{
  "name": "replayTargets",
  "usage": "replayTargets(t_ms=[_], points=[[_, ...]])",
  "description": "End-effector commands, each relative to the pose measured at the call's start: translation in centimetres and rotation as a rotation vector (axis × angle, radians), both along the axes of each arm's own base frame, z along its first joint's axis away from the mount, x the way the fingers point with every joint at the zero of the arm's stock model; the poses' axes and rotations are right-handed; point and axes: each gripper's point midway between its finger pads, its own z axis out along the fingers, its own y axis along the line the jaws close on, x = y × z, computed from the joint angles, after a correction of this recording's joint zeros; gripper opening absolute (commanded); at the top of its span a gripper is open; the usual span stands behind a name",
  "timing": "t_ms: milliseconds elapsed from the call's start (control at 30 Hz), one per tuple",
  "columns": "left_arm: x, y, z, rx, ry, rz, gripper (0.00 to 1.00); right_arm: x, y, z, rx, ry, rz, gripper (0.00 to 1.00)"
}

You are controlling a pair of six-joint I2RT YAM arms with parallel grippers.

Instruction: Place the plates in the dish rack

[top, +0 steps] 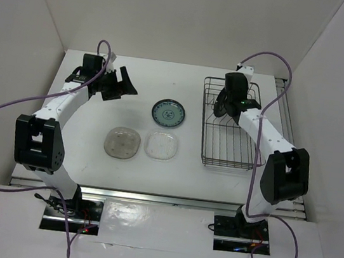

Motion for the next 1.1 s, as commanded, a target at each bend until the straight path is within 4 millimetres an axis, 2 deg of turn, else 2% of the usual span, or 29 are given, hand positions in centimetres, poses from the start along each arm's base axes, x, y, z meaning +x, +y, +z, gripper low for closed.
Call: replayTargets(t_ms=[0, 33, 100, 133, 167, 233, 267, 300, 333, 433, 500, 533, 567, 600, 700, 733, 767, 833, 867, 1067], points=[[0.8, -0.2, 1.6, -0.002, -0.060, -0.033, 0.98, 1.2, 0.1, 0.9, -0.013, -0.036, -0.015, 0.06], [0.7, -0.4, 1.7, -0.010, -0.060, -0.042, 0.98, 1.3, 0.1, 0.3, -0.015, -0.030, -0.015, 0.18], [0.9, -0.6, 1.1, -0.020, -0.053, -0.053, 0.98, 1.6, 0.6, 0.0, 0.000, -0.029, 0.007, 0.31], [0.8, -0.8, 1.2, -0.027, -0.052, -0.061, 0.98, 1.9, 0.7, -0.9, -0.004, -0.018, 0.008, 0.38], [1.2, -1.0, 1.1, -0.033, -0.064, -0.068, 0.98, 2.5, 1.1, -0.4, 0.007, -0.028, 0.019, 0.38], [1.4, -1.1, 0.7, -0.042, -0.058, -0.078, 0.98, 2.6, 1.6, -1.0, 0.002, -0.011, 0.028, 0.38], [1.4, -1.3, 0.1, -0.049, -0.042, -0.085, 0.98, 2.8, 1.9, -1.1, -0.002, -0.006, 0.042, 0.42], [1.6, -1.3, 0.2, -0.049, -0.052, -0.086, 0.98, 2.8, 1.9, -1.1, -0.002, -0.006, 0.042, 0.54], [1.9, -1.3, -0.7, -0.049, -0.037, -0.085, 0.98, 3.0, 2.5, -1.3, -0.002, -0.003, 0.053, 0.57], [2.3, -1.1, -1.7, -0.041, -0.017, -0.076, 0.98, 3.1, 2.8, -0.8, -0.004, -0.014, 0.055, 0.67], [2.9, -1.7, -2.4, -0.023, -0.008, -0.077, 0.98, 3.0, 2.6, -0.3, -0.006, -0.025, 0.047, 0.73], [3.1, -1.5, -3.0, -0.013, 0.003, -0.067, 0.98, 2.9, 3.0, 0.9, 0.005, -0.054, 0.044, 0.81], [3.3, -2.3, -3.0, 0.004, -0.005, -0.081, 0.98, 2.7, 2.9, 1.5, 0.008, -0.060, 0.044, 0.95], [3.9, -2.1, -3.5, 0.019, -0.003, -0.078, 0.98, 2.6, 2.7, 1.7, 0.001, -0.059, 0.035, 1.00], [4.9, -3.6, -4.4, 0.066, 0.001, -0.101, 0.96, 2.0, 2.6, 4.1, 0.010, -0.095, 0.022, 1.00], [5.0, -4.1, -5.9, 0.084, 0.034, -0.112, 0.96, 1.6, 2.6, 4.4, -0.001, -0.095, 0.012, 1.00], [5.4, -5.3, -5.7, 0.092, 0.025, -0.130, 0.95, 1.2, 3.0, 5.4, 0.007, -0.115, 0.022, 1.00], [5.8, -6.1, -6.4, 0.116, 0.032, -0.145, 0.94, 0.8, 2.8, 6.2, 0.011, -0.128, 0.022, 1.00], [6.1, -7.1, -6.8, 0.126, 0.032, -0.159, 0.94, 0.4, 3.4, 7.3, 0.025, -0.150, 0.041, 1.00], [6.8, -8.1, -9.5, 0.173, 0.089, -0.159, 0.92, -1.5, 4.9, 7.8, 0.073, -0.168, 0.101, 1.00]])
